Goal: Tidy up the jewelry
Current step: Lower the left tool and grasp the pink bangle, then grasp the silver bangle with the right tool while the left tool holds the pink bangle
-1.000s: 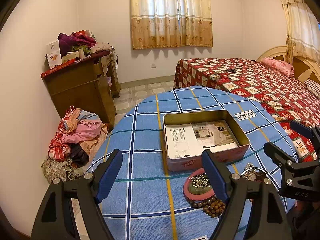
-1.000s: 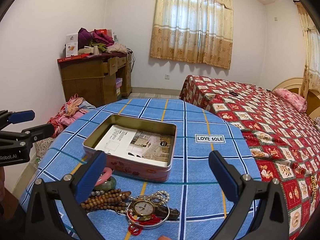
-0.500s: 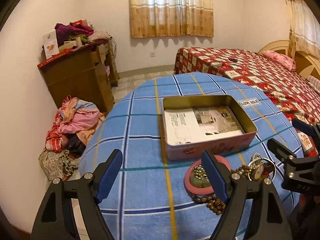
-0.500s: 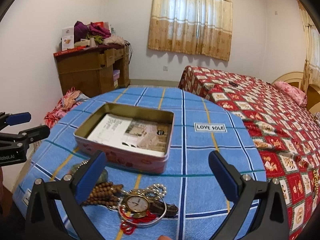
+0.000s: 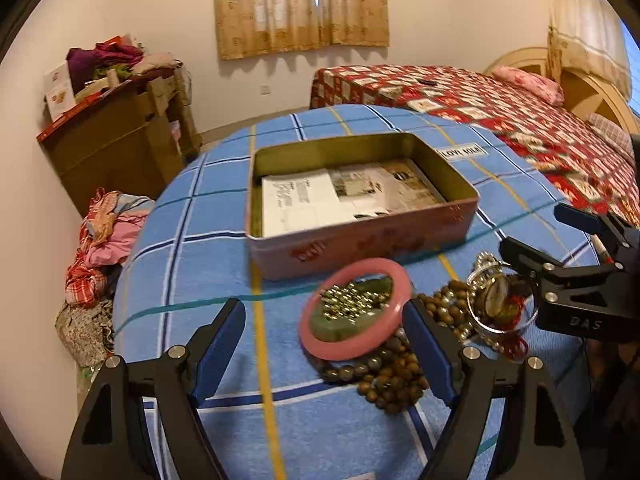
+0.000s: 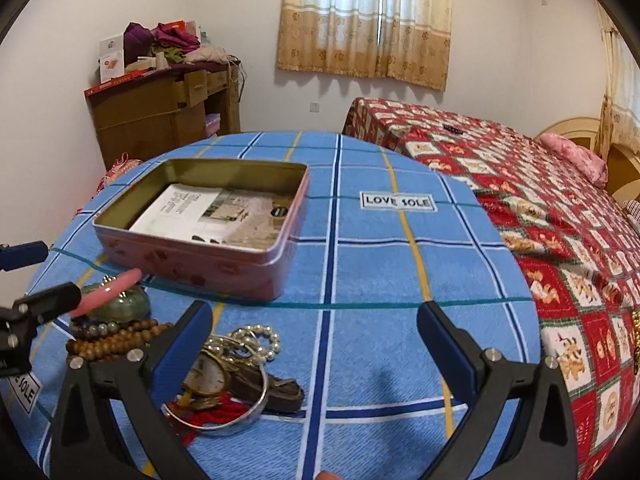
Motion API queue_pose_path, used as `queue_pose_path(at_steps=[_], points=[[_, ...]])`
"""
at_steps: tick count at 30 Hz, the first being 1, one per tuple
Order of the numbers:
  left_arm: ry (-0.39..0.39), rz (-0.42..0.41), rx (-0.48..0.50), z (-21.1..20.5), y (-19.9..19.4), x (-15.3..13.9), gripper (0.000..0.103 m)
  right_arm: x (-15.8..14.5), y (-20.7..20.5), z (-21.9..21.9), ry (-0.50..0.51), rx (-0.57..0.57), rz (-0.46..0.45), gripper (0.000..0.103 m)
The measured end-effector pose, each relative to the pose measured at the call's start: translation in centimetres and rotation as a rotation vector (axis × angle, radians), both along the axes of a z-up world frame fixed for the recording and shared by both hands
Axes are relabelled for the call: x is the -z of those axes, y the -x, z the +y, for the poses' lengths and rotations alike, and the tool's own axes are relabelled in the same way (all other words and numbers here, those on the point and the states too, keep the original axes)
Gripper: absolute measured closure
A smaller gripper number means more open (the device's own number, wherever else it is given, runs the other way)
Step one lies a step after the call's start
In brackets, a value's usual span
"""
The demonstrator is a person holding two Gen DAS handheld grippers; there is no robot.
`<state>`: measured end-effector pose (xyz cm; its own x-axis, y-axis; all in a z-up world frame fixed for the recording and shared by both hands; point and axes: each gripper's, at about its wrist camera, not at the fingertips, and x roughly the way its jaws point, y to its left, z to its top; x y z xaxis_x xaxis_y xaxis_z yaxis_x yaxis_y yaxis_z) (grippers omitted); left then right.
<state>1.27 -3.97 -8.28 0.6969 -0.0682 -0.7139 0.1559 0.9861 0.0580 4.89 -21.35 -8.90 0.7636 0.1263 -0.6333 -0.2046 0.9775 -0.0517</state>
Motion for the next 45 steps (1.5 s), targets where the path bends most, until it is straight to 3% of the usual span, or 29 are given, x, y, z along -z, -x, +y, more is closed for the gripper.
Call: queue_pose_path(at_steps=[4, 6, 7, 8, 11, 15, 18, 28, 34, 36, 45], points=[[-0.007, 0.003, 0.045, -0.7, 0.3, 0.4, 0.022, 0.2, 0.4, 0.6, 0.01, -0.021, 0.003, 0.0], [-0.005, 0.007, 0.061, -0.8, 0.2, 0.7, 0.035, 0.2, 0.4, 0.7, 0.011, -0.023, -0.003, 0.0], [0.002, 0.023, 0.07, -0.7, 0.0, 1.0, 0.05, 0.1, 0.5, 0.7, 0.006, -0.025, -0.003, 0.0], [0.014, 0.036, 0.077, -0.7, -0.2, 1.3, 0.056, 0.1, 0.4, 0.6, 0.001, -0.027, -0.002, 0.0], [0.036, 0.035, 0.085, -0.4, -0.2, 1.1, 0.073, 0.1, 0.4, 0.5, -0.005, -0.023, -0.001, 0.001], [0.055, 0.016, 0.11, -0.4, 0.2, 0.4, 0.089, 0.0, 0.3, 0.3, -0.026, -0.036, 0.008, 0.017], [0.064, 0.002, 0.116, -0.3, 0.4, -0.2, 0.092, 0.2, 0.5, 0.2, -0.034, -0.05, 0.017, 0.023], [0.114, -0.053, 0.083, 1.3, 0.3, -2.8, 0.093, -0.2, 1.5, 0.4, -0.057, -0.105, 0.019, 0.028], [0.121, -0.064, 0.074, 1.6, 0.3, -3.3, 0.093, 0.2, 1.7, 1.5, -0.038, -0.155, 0.032, 0.037], [0.119, -0.061, 0.074, 1.7, 0.4, -3.4, 0.093, 0.4, 1.4, 1.2, -0.051, -0.144, 0.05, 0.046], [0.128, -0.058, 0.073, 1.9, 0.4, -3.5, 0.093, 0.4, 2.5, 3.2, -0.05, -0.245, 0.053, 0.046]])
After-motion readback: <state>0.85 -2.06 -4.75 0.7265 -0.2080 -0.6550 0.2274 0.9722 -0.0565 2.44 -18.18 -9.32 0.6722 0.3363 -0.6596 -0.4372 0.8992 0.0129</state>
